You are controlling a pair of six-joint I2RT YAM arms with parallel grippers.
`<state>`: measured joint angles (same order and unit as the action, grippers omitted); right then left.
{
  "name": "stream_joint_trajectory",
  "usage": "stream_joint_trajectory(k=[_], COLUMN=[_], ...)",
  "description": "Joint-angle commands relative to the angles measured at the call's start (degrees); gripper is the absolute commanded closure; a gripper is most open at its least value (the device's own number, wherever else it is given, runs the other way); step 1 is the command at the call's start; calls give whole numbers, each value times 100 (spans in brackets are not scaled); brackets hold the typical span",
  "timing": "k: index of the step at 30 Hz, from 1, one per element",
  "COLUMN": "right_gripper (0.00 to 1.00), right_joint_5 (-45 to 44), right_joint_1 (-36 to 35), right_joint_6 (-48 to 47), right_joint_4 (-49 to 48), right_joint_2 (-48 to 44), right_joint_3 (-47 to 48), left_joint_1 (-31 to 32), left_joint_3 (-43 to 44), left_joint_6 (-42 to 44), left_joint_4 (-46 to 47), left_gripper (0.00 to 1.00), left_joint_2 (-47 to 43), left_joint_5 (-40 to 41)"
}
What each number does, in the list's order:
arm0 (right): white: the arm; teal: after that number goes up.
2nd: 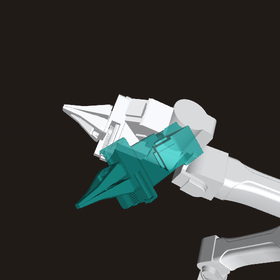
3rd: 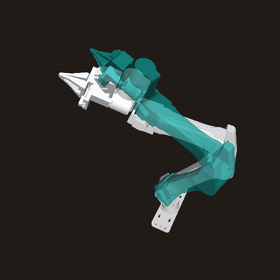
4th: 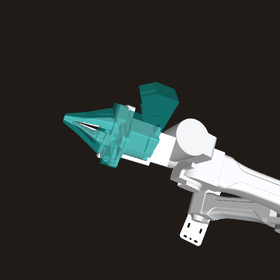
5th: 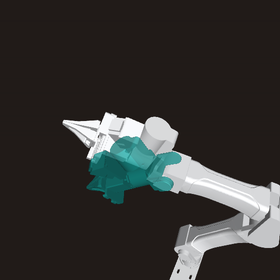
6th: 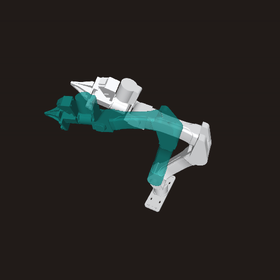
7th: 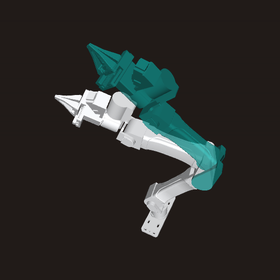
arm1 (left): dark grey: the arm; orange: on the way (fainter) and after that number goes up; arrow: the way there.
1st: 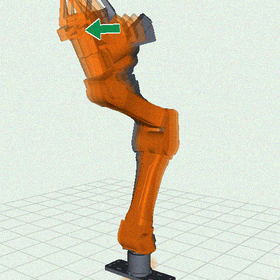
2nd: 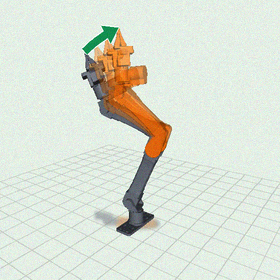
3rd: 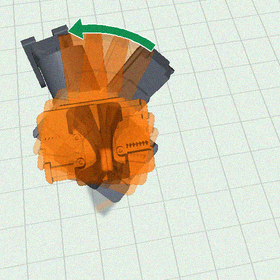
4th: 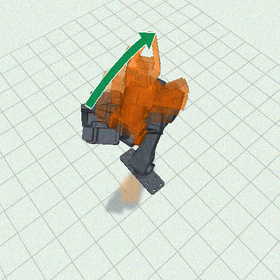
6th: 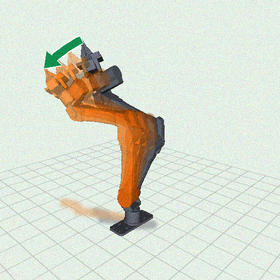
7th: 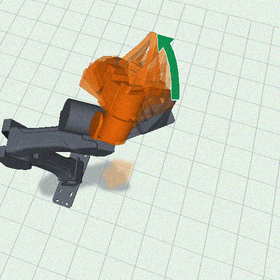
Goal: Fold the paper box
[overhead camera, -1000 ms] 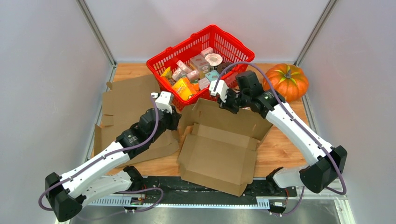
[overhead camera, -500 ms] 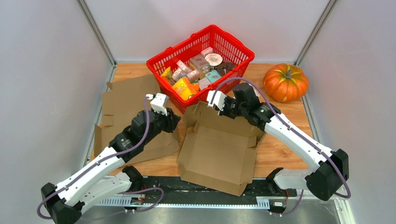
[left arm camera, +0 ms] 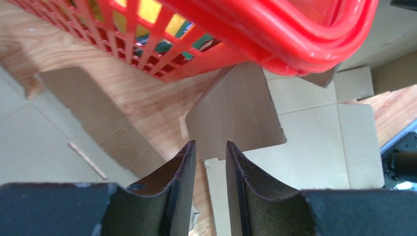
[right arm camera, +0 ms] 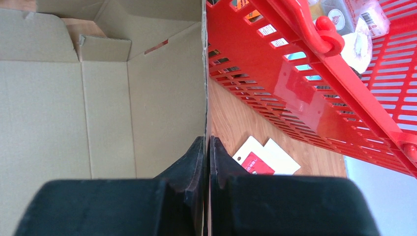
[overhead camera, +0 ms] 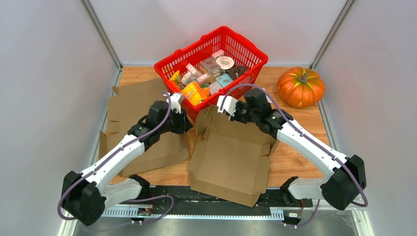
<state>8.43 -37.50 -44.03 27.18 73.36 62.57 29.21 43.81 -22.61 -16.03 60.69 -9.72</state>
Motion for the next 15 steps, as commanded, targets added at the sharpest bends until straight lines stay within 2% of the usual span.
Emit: stream_joint_trajectory(k=[1,9,15], right_gripper=[94,94,97], right_joint_5=[-139,-1308,-1230], right_joint_1=[-56,-627,-531], right_joint_6=[-36,-141,-71], right_joint_4=[-151,-1012,-882], right_joint_2=[47,-287,-305], right_joint_3=[-306,-1131,-1107], left_joint_1=[5,6,6], left_joint_3=[452,136,-469], left_joint_6=[125,46,-779], left_joint_4=[373,462,-356], left_gripper=[63,65,70], left_joint_2=[311,198,-802], left_joint_5=[-645,-637,488])
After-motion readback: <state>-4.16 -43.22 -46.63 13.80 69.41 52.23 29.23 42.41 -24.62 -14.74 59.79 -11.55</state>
